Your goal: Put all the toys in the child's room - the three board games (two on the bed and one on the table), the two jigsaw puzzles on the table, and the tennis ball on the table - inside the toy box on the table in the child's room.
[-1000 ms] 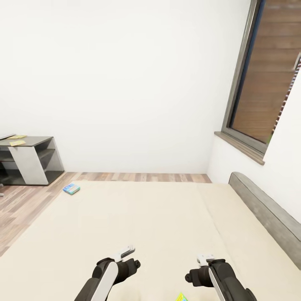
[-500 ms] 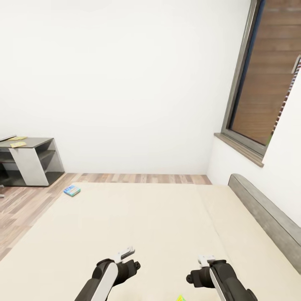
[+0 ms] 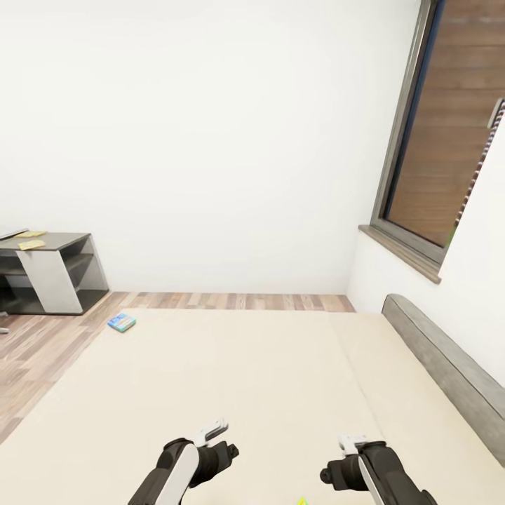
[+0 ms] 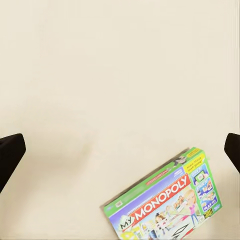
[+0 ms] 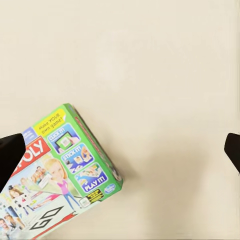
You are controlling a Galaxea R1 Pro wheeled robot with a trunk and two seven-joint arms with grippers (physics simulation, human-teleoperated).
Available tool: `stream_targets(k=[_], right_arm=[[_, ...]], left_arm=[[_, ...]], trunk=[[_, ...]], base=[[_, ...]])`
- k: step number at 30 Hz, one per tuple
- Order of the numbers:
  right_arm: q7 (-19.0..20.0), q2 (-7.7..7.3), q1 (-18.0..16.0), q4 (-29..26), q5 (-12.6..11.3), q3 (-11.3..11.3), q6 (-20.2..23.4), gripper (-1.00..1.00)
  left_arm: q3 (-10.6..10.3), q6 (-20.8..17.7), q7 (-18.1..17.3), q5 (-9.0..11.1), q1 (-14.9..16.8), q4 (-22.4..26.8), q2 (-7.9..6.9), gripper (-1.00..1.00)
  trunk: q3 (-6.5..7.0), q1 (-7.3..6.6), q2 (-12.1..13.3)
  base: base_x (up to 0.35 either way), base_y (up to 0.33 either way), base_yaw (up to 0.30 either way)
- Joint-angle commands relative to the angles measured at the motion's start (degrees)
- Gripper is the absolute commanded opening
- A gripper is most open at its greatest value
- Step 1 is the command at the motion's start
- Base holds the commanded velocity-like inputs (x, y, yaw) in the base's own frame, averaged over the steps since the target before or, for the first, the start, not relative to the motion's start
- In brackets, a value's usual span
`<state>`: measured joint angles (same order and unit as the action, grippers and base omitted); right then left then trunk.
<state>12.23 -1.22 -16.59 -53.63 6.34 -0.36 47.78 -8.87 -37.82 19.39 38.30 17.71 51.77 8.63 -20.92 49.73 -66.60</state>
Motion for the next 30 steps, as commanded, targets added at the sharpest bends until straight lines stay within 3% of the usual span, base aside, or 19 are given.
stream_targets(k=[1,15,30], right_arm=[[0.48,-0.07,-0.03,-0.05,0.59,-0.05,0.23,1.0],[0.37,-0.16,-0.02,-1.0,0.52,-0.13,0.36,1.0],[0.42,-0.26,-0.14,-1.36,0.36,-0.23,0.45,1.0]], left_arm=[[-0.04,0.24,0.34,0.61,0.19,-0.39,-0.02,1.0],[0.13,1.86,-0.38,0.64,0.75,-2.21,-0.02,1.0],[0.09,3.5,-0.57,0.65,0.87,-2.91,-0.02,1.0]], trunk=[[0.11,-0.22,0.37],[2.5,-3.3,5.99],[4.02,-6.59,12.0]], base=[[0.0,0.0,0.0],[0.0,0.0,0.0],[0.0,0.0,0.0]])
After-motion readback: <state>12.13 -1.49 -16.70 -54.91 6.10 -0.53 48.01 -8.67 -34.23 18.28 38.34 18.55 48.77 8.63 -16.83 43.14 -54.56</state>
